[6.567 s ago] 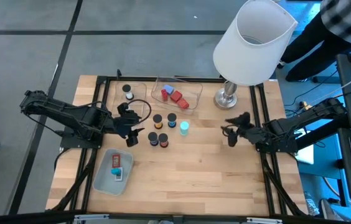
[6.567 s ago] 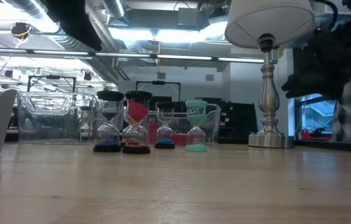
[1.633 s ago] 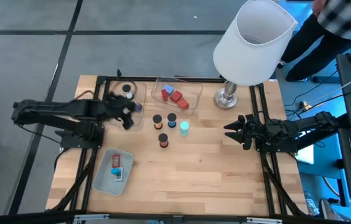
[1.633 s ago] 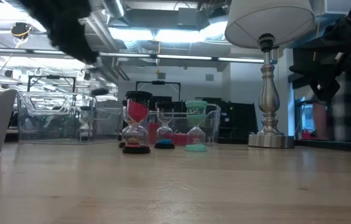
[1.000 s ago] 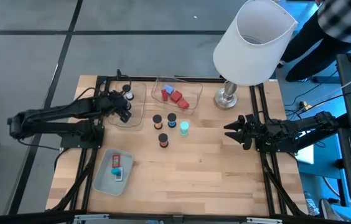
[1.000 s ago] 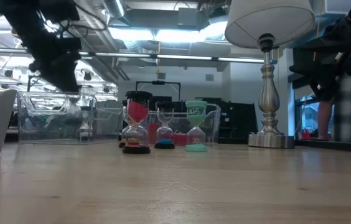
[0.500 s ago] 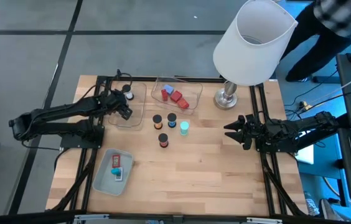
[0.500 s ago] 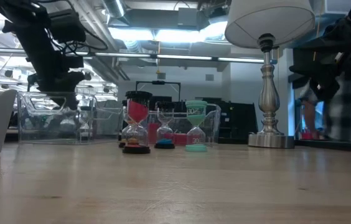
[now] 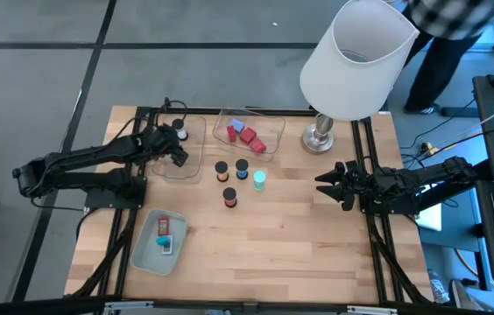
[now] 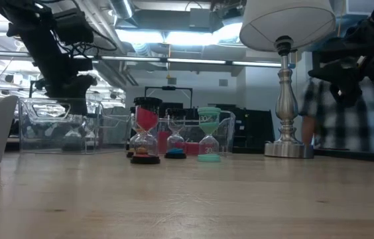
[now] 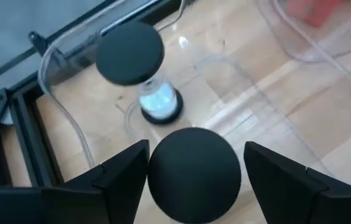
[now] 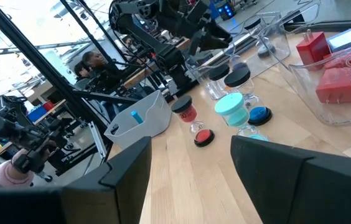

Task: Pick & Place Office items
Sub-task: Put the dark blue hourglass into the left transparent bin, then put the orange hourglass into the left transparent bin

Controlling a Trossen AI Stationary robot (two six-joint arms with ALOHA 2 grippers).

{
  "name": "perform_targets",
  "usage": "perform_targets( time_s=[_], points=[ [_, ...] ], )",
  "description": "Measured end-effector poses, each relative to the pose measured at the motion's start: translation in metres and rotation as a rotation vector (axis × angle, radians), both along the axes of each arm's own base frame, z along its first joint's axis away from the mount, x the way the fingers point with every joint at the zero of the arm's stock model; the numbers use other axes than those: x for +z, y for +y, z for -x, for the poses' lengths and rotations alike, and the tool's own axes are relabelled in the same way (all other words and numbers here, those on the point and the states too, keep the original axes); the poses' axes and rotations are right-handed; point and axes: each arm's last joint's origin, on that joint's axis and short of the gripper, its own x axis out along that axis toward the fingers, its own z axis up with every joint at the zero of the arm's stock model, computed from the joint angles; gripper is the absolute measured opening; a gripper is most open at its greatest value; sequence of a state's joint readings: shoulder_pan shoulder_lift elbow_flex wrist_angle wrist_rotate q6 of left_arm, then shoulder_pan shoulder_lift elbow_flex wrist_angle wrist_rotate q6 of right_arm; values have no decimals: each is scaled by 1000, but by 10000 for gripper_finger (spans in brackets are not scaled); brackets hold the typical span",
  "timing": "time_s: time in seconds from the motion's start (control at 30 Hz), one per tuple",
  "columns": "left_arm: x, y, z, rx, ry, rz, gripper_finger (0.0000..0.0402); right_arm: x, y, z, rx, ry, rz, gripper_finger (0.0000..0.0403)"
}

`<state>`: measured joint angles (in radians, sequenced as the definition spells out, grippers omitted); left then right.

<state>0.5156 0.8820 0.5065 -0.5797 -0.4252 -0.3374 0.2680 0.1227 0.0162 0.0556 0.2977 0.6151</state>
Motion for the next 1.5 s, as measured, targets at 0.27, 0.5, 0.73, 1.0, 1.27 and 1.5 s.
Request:
perform_targets(
  time_s=[0.27,0.5,0.73,1.0,1.27,1.5],
  points=[
    [43,5,-9,-72,-50,-78,276,0,0,0,0,0,0,224],
    [73,-9,-30,-492,-237,-28,272,0,0,0,0,0,0,224],
    [53,-33,-52,-802,-383,-53,274,0,0,0,0,0,0,224],
    [20,-51,-64,-945,-468,-186,272,0,0,0,1,0,0,224],
    [-5,-55,-78,-903,-384,-197,280,0,0,0,0,0,0,224],
    [-22,-52,-84,-821,-313,-149,289,0,0,0,1,0,0,224]
  ],
)
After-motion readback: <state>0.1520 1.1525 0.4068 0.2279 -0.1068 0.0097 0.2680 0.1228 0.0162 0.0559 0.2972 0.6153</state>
